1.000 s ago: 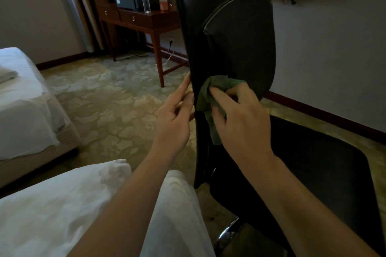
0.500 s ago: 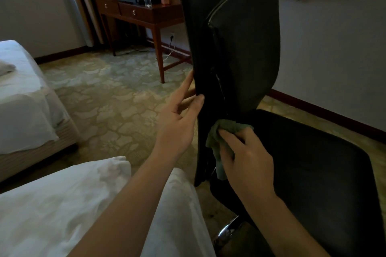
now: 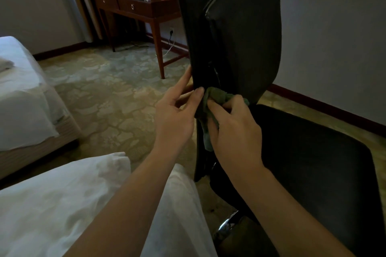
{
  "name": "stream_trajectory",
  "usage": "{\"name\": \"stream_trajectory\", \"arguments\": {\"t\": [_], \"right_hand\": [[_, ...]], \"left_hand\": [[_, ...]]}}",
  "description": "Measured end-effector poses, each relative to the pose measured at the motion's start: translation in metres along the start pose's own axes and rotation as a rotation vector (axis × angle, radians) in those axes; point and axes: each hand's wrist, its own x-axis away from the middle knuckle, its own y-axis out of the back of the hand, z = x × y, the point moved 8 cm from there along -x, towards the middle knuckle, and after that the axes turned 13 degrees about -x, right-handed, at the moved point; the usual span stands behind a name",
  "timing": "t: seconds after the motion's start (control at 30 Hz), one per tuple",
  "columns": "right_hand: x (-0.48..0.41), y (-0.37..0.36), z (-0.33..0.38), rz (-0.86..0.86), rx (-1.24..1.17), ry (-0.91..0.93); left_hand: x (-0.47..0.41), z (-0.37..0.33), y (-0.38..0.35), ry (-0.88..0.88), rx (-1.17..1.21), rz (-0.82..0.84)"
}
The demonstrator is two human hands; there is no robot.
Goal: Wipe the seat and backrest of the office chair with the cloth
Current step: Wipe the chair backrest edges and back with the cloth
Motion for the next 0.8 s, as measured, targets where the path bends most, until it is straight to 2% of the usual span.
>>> {"name": "stream_trajectory", "arguments": {"t": [0.13,0.2,0.37,0.57,0.8], "right_hand": [[0.022,-0.02,-0.014,0.122,0.049,-0.031],[0.035,-0.021,-0.024,0.127,0.016,-0.04],[0.051,0.001,-0.036,-0.05,-0.169,-0.027],[0.026,0.023,-0.029,-0.139,-0.222,0.008],[0.008,-0.002,-0.009,-0.005,-0.137,-0.004]], "left_hand": [[0.001,0.001,-0.001,0.007,-0.006,-0.012],[0.002,0.001,-0.002,0.0,-0.01,-0.019],[0.003,0.001,-0.003,-0.016,-0.025,-0.028],[0.003,0.004,-0.004,-0.013,-0.028,-0.006],[0.003,0.003,-0.005,-0.042,-0.042,-0.012]]}}
